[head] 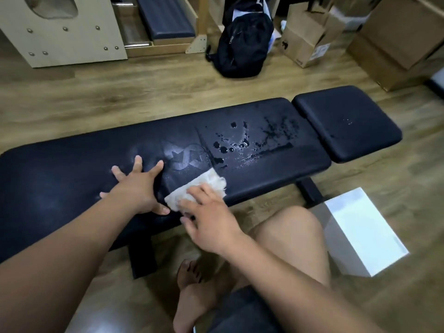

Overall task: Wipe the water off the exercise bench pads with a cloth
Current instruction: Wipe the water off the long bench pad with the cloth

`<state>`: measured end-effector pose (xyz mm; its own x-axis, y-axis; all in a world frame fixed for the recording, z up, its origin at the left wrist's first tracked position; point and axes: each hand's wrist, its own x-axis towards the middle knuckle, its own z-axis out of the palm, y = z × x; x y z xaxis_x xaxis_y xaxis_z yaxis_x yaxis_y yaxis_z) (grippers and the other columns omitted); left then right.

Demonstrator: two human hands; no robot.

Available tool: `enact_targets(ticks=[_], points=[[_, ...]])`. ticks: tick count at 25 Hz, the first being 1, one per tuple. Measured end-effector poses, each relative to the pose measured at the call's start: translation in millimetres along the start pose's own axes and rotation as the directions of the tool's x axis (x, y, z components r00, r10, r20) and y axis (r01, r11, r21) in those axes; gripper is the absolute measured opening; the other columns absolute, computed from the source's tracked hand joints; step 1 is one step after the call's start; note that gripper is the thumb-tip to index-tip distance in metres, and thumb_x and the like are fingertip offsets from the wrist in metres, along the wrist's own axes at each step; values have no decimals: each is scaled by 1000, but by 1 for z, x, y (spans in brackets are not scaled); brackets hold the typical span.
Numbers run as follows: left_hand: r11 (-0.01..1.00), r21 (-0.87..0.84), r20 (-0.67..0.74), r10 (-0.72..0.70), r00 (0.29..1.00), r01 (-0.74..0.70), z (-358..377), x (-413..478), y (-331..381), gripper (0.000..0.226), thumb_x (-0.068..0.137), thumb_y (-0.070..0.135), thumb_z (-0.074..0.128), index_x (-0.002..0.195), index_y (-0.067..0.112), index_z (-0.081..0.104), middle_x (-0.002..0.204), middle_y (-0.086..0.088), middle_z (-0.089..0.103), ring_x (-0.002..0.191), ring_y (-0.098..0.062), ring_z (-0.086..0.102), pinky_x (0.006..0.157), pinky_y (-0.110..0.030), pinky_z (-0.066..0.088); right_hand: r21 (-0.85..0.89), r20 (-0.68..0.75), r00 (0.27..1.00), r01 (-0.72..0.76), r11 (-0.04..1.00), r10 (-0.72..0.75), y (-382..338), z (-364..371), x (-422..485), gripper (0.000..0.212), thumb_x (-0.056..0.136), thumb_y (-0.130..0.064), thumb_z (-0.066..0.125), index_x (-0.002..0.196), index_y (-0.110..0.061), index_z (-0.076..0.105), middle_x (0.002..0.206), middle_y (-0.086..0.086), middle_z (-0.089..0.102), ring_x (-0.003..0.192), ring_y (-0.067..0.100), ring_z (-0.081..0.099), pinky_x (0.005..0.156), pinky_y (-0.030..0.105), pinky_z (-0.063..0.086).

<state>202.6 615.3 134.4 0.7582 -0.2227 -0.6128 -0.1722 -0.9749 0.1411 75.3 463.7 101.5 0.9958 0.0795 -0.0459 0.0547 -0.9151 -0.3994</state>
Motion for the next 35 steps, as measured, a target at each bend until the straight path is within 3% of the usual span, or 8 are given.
enact_targets(ticks=[3, 10, 15, 19, 22, 26, 29, 35], points=[[1000, -3, -19, 2, 1000, -2, 3, -1, -4, 126, 61, 53, 88, 147, 59, -3, 160, 15, -24, 146, -43, -18, 99, -79, 27, 10, -4, 999, 33, 999, -33, 41, -20, 6, 36, 88, -34, 52, 122, -26, 63, 137, 2, 53, 129, 25, 46, 108, 34, 37], [1000, -26, 0, -5, 1000, 5, 1, 0, -2, 128, 59, 51, 89, 146, 60, -4, 159, 14, -27, 145, -44, -21, 98, -82, 24, -58, -190, 766, -633, 772, 614, 216, -134, -4, 38, 90, -40, 56, 119, -17, 64, 123, 9, 65, 115, 27, 58, 96, 33, 42], [1000, -13, 17, -10, 1000, 10, -2, 0, 0, 129, 59, 49, 89, 146, 59, -5, 159, 12, -27, 145, -46, -21, 97, -82, 25, -132, -167, 959, -252, 959, 229, 45, -31, 4, 42, 82, -53, 51, 108, -25, 68, 124, 7, 61, 116, 31, 51, 101, 37, 38], [1000, 22, -2, -11, 1000, 11, 1, -2, -1, 127, 62, 50, 87, 147, 59, -6, 159, 13, -26, 145, -44, -19, 98, -79, 27, -66, -2, 998, 58, 996, -59, -22, 4, -6, 38, 82, -47, 54, 113, -29, 66, 126, 2, 57, 117, 27, 48, 102, 36, 39], [1000, 3, 13, -3, 1000, 3, 2, -4, -4, 126, 62, 54, 86, 147, 58, -6, 159, 14, -27, 145, -43, -21, 100, -80, 25, -57, -62, 990, -127, 990, 123, 74, -34, 7, 35, 86, -40, 53, 116, -28, 67, 128, 4, 61, 114, 28, 57, 100, 34, 45], [1000, -23, 46, -3, 999, 4, -1, -3, 0, 127, 64, 51, 87, 148, 56, -8, 158, 11, -32, 143, -45, -26, 99, -82, 22, -231, -179, 840, -542, 808, 512, 216, -118, 3, 46, 87, -47, 51, 122, -19, 62, 126, 14, 61, 115, 34, 57, 97, 41, 46], [999, -29, 77, -16, 997, 19, -6, -3, 4, 128, 65, 48, 87, 148, 54, -10, 157, 8, -35, 141, -48, -28, 96, -83, 22, -167, -175, 740, -672, 721, 649, 211, -134, 4, 47, 86, -56, 45, 111, -23, 68, 116, 11, 67, 107, 35, 60, 88, 37, 48], [999, -36, 73, -20, 997, 23, -5, 0, 5, 130, 62, 46, 90, 148, 54, -7, 158, 9, -33, 141, -49, -28, 95, -85, 23, -87, -125, 980, -164, 983, 153, 38, -28, -9, 52, 85, -56, 47, 116, -20, 68, 125, 9, 59, 119, 27, 52, 102, 36, 42]])
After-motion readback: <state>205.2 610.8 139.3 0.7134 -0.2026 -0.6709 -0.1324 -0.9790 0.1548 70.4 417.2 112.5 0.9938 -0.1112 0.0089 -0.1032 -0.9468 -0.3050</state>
